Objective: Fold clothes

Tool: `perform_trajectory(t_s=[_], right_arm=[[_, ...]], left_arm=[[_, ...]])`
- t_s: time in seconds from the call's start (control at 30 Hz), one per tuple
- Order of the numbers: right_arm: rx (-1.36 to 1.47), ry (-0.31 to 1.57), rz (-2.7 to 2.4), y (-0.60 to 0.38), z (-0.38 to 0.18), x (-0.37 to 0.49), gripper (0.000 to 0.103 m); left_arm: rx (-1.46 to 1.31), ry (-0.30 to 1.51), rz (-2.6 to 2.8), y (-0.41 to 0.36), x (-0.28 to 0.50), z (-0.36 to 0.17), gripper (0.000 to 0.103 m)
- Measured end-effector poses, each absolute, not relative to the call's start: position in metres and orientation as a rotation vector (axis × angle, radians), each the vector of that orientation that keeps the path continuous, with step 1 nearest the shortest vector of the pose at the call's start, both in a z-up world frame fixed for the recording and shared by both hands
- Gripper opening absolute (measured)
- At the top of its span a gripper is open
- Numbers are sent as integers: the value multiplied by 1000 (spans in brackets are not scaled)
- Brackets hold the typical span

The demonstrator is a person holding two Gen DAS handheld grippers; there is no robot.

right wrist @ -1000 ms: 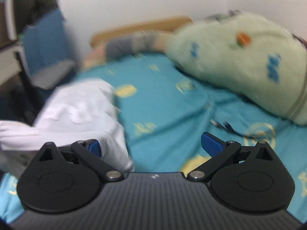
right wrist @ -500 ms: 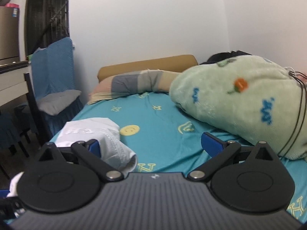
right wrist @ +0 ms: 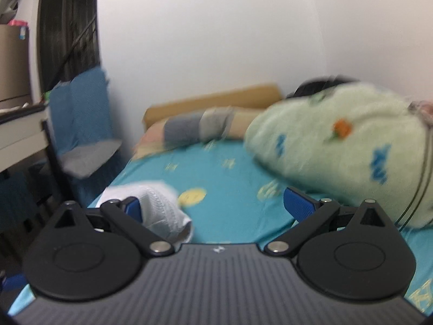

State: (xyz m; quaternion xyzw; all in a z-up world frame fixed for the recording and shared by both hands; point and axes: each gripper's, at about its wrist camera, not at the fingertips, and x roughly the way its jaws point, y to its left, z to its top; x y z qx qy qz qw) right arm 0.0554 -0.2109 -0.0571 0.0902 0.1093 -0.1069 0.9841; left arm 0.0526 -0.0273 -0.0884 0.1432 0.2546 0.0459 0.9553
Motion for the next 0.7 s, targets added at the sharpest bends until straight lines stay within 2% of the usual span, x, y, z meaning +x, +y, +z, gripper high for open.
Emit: perform_trajectory(t_s=[0.1,0.37,0.57,0.7], right_arm=[[142,167,-251,-212,-51,53,103],[-22,402,-261,-201,-90,74,103],[3,247,-269,-203,-48,46,103],[1,161,-231,-203,-15,34,103]], left_arm=[[159,494,216,0,56,-76,77],[-85,332,284,33,49,-46,80],[-128,386,193,47,33,-41,84],[-7,406,73,25,22,-50,84]])
